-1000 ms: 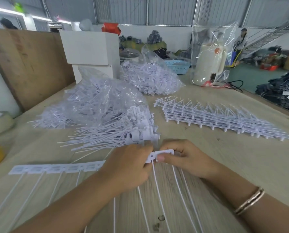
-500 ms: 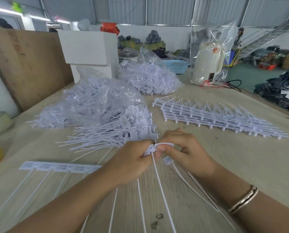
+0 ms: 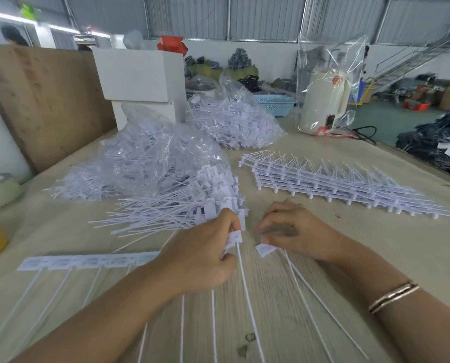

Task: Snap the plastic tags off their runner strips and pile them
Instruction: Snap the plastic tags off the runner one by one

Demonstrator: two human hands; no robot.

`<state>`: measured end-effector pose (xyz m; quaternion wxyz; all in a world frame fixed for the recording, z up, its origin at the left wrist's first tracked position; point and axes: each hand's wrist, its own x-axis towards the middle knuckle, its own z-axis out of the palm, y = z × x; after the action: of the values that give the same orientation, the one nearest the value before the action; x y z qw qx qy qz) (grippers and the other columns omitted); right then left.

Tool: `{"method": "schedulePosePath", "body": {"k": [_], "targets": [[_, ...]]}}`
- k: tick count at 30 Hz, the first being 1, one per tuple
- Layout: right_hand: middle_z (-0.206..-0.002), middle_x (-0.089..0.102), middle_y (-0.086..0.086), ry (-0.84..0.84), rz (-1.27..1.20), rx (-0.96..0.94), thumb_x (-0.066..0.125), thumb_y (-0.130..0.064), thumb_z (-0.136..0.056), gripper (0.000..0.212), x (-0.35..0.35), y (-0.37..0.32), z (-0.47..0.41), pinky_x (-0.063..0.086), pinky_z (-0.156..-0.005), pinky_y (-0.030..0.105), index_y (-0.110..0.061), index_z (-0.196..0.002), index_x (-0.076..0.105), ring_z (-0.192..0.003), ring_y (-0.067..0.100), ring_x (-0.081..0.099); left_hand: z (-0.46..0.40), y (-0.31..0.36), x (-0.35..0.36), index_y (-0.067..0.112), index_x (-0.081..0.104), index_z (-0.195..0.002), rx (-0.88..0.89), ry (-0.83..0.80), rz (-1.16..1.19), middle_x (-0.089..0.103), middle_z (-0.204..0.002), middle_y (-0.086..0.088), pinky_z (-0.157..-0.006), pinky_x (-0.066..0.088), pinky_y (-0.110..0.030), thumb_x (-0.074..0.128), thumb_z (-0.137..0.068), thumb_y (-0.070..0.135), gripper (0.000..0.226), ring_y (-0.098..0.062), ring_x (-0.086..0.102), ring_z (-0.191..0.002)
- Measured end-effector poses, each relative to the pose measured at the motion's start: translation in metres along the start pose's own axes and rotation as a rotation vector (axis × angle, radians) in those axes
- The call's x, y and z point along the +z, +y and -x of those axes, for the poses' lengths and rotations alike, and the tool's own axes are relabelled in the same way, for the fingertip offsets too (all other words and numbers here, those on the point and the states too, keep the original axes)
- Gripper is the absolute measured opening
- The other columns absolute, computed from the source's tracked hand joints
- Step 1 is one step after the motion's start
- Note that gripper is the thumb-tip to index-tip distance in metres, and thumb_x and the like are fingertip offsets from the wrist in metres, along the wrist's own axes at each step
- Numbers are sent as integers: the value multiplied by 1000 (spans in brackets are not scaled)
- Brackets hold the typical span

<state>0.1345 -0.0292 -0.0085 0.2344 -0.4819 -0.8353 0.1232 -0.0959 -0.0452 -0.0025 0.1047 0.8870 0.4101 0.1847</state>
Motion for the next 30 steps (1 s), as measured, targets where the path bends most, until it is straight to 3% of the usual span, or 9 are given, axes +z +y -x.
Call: {"method": "schedulePosePath", "body": {"k": [4,7,9,12,15,17,21,25,30], "targets": [[-86,63,-2,203,-43,-119,65,-30,-86,21,2,-15,1,46,-79,34,-11,-91,73,-81,12,57,0,4,7,36,21,-98,17,0,42,42,-82,13,-59,38,-29,47,-85,21,33,-8,47,-66],[-76,58,-6,123,-88,-106,46,-50,-89,43,14,-36,1,43,-79,40,-15,-76,68,-77,12,54,-2,7,15,34,21,-97,7,83,78,40,-82,12,-62,42,-31,48,-85,22,32,-10,49,-70],[-74,54,-11,70,-98,-84,46,-53,-86,43,24,-45,-2,42,-83,39,-18,-74,67,-77,8,52,-3,6,17,32,24,-94,6,106,98,41,-85,12,-63,45,-34,50,-83,22,31,-11,49,-69],[-65,53,-7,87,-296,-105,65,-22,-88,25,25,-47,-5,42,-74,28,-19,-64,63,-66,9,49,-4,3,14,30,28,-97,10,114,104,44,-93,11,-67,47,-36,55,-78,31,33,-13,52,-75],[-59,51,11,87,-420,-76,62,-3,-87,42,16,-44,-3,35,-63,25,-32,-59,53,-60,20,46,-4,-1,7,27,37,-107,54,147,52,45,-103,14,-70,45,-28,62,-79,46,42,-9,54,-88],[-64,51,22,97,-404,-64,61,-2,-87,37,14,-40,-2,35,-64,25,-22,-57,55,-65,28,47,-5,-2,2,26,45,-108,109,166,-31,48,-101,15,-70,40,-25,63,-80,48,40,-7,51,-88],[-73,56,18,101,-405,-17,61,-5,-88,23,15,-29,-3,36,-77,28,9,-70,62,-72,19,50,-2,-4,-7,30,45,-83,9,37,-163,50,-70,13,-52,29,-24,45,-82,61,32,-2,46,-61],[-66,47,-3,5,-380,13,59,-12,-91,26,18,-28,0,31,-79,32,0,-69,60,-69,6,44,0,2,-1,23,45,-68,-12,-33,-163,47,-57,7,-51,31,-27,43,-85,60,41,-5,45,-52],[-67,55,-14,-149,-314,-24,56,-37,-89,21,10,-40,4,24,-87,27,-36,-69,60,-77,-3,51,-1,3,-8,18,40,-63,-57,-102,210,38,-53,3,-58,33,-33,30,-85,53,42,-9,37,-50]]}}
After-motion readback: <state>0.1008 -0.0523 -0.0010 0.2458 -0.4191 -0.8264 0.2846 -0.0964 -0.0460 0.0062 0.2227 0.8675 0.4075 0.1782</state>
